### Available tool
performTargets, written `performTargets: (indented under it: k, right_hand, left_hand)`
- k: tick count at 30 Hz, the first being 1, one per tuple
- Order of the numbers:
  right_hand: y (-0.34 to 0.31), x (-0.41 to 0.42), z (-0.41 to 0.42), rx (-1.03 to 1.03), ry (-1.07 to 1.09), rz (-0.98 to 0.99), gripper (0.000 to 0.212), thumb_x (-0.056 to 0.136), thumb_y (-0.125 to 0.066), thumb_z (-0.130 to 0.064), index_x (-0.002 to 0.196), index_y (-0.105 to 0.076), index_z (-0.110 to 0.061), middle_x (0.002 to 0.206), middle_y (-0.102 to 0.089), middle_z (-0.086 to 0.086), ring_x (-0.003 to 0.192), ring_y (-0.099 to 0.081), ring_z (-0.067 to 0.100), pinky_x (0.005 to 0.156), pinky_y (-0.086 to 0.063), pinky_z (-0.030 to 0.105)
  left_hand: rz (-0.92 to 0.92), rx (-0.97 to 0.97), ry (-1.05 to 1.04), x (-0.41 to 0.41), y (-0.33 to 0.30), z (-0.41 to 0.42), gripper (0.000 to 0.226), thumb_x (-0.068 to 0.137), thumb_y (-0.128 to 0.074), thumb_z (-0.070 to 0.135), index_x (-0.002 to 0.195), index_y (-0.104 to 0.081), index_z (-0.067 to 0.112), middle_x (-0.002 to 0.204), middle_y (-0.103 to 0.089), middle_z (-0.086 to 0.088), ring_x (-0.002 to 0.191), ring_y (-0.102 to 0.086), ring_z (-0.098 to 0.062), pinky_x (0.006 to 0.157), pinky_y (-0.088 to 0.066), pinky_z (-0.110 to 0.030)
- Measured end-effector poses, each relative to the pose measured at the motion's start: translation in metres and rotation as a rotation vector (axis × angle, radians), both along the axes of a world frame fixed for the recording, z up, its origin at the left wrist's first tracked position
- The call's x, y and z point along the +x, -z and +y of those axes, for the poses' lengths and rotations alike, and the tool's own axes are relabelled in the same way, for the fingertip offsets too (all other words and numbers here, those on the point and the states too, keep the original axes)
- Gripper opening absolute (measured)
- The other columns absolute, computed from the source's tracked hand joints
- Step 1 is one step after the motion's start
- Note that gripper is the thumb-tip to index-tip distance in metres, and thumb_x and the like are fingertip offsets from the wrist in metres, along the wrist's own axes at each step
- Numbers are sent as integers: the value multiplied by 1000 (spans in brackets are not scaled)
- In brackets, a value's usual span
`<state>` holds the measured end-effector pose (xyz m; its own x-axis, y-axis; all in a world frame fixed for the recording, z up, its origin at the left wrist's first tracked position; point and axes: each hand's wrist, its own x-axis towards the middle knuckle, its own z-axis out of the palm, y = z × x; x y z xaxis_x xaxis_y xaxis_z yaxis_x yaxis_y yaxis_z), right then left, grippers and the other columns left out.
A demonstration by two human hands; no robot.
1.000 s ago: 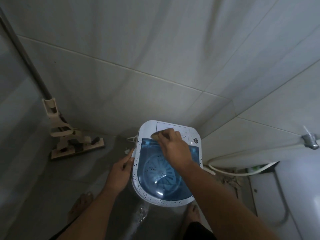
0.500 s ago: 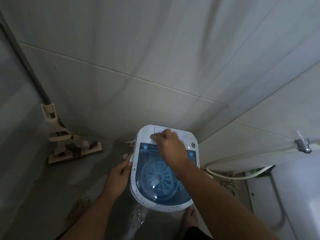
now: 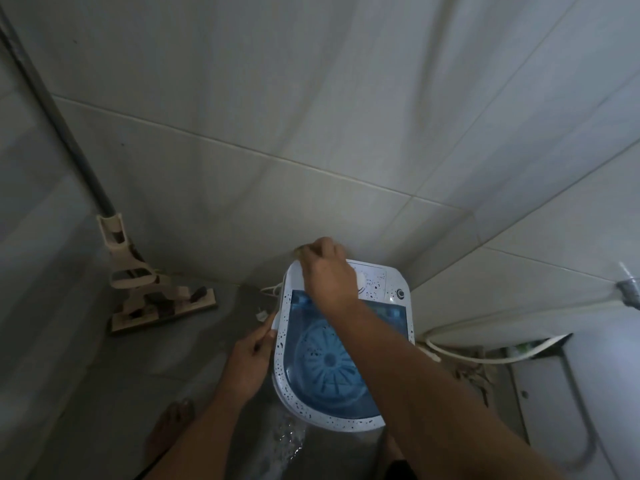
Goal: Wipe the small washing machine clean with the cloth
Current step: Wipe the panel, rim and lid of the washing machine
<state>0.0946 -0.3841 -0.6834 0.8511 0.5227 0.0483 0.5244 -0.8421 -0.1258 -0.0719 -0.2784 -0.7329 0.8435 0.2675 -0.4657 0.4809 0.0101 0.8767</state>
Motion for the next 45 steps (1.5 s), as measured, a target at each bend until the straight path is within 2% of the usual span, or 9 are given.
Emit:
performTargets:
  k: [3, 6, 11, 17, 29, 34, 37, 42, 45]
  right_hand:
    - [9, -23, -9, -43, -190, -52, 41, 91, -69, -15, 130, -63, -23, 131, -52, 6, 108, -54, 32, 65, -54, 41]
    - [-2, -31, -23, 47, -299, 94, 28, 101, -62, -34, 128, -70, -28, 128, -57, 1, 108, -56, 27, 69, -48, 35]
    - [-32, 17, -63, 343, 44, 108, 26, 103, -61, -34, 125, -74, -37, 122, -59, 6, 103, -62, 21, 95, -51, 31]
    - [0, 52, -120, 179, 139, 150, 51, 97, -42, -60, 122, -77, -32, 110, -69, 11, 104, -61, 26, 94, -54, 39]
    - [13, -26, -178, 200, -102, 12, 40, 103, -46, -40, 129, -73, -26, 125, -61, 1, 110, -61, 23, 81, -59, 39]
    - [-8, 18, -156, 368, 250, -22, 34, 101, -53, -35, 126, -75, -29, 115, -57, 4, 104, -61, 22, 89, -57, 37]
    - [0, 20, -142, 322, 284, 29, 28, 104, -58, -37, 124, -76, -28, 117, -56, 6, 108, -60, 28, 89, -57, 39]
    - [20, -27, -151, 246, 106, -67, 30, 106, -54, -36, 134, -65, -33, 123, -58, 0, 112, -58, 27, 75, -61, 44]
    - [8, -36, -175, 152, -126, -73, 36, 104, -47, -38, 132, -69, -32, 120, -61, 0, 106, -60, 25, 67, -60, 41]
  left_hand:
    - [2, 20, 10, 0, 0, 1, 37, 102, -46, 32, 118, -47, 66, 90, -64, 41, 92, -60, 23, 80, -46, -6]
    - [-2, 22, -1, 0, 1, 1, 39, 101, -47, 34, 107, -50, 72, 97, -68, 34, 95, -63, 14, 82, -47, -13]
    - [-8, 14, 5, 0, 5, -1, 34, 101, -47, 38, 117, -48, 68, 129, -63, 15, 115, -61, -6, 104, -47, -36]
    - [10, 73, 9, -1, 3, 1, 35, 99, -49, 43, 113, -46, 74, 135, -62, 11, 126, -56, -12, 108, -44, -44]
    - [22, 38, 4, -1, 6, 2, 35, 99, -49, 42, 121, -48, 69, 134, -62, 11, 121, -60, -12, 107, -45, -45]
    - [22, -4, -1, 2, -3, -3, 38, 102, -47, 27, 138, -51, 40, 131, -64, 4, 115, -62, -14, 104, -46, -40]
    - [24, -14, -20, 4, -7, -5, 39, 103, -46, 21, 139, -51, 33, 117, -68, 5, 100, -66, -9, 85, -51, -22]
    - [20, 3, -33, 3, -12, -7, 39, 103, -47, 21, 140, -51, 32, 117, -68, 3, 95, -65, -7, 85, -51, -21]
    - [18, 29, -29, 3, -12, -7, 35, 103, -47, 22, 132, -49, 42, 101, -69, 18, 75, -62, 14, 79, -48, -16]
